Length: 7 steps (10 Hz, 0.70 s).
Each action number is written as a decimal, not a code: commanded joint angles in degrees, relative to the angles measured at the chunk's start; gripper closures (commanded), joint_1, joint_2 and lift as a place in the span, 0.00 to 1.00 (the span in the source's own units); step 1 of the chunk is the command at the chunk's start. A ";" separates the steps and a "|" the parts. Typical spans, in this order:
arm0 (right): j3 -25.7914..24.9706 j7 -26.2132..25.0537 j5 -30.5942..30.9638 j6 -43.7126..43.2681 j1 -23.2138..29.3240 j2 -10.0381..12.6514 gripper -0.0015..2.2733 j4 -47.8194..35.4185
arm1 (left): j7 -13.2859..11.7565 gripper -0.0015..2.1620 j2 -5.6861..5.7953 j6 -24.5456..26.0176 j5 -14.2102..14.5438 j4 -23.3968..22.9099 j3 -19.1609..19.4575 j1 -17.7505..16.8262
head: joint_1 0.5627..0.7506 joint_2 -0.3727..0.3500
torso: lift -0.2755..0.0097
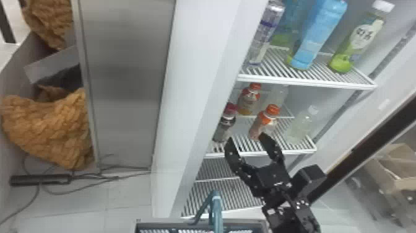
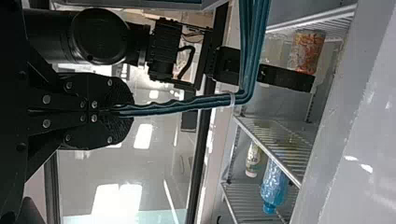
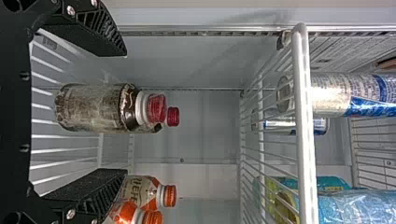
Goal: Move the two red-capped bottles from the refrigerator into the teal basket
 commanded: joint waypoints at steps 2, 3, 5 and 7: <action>0.10 0.00 -0.09 -0.08 0.00 -0.04 0.05 -0.01 | 0.05 0.54 -0.23 0.50 0.41 1.76 -0.12 -0.68 | 0.70 0.03 | 0.18; 0.10 0.00 -0.21 -0.08 0.00 -0.04 0.05 -0.01 | 0.05 0.54 -0.23 0.64 0.52 2.18 -0.12 -0.68 | 0.70 0.03 | 0.18; 0.44 0.09 -0.21 -0.08 -0.14 -0.13 0.05 -0.01 | 0.13 0.54 -0.41 1.06 1.55 3.45 -0.23 -1.10 | 0.70 0.03 | 0.18; 0.78 0.09 -0.44 -0.08 -0.42 -0.22 0.05 0.14 | 0.22 0.54 -0.50 1.63 2.23 4.01 -0.46 -1.38 | 0.70 0.03 | 0.18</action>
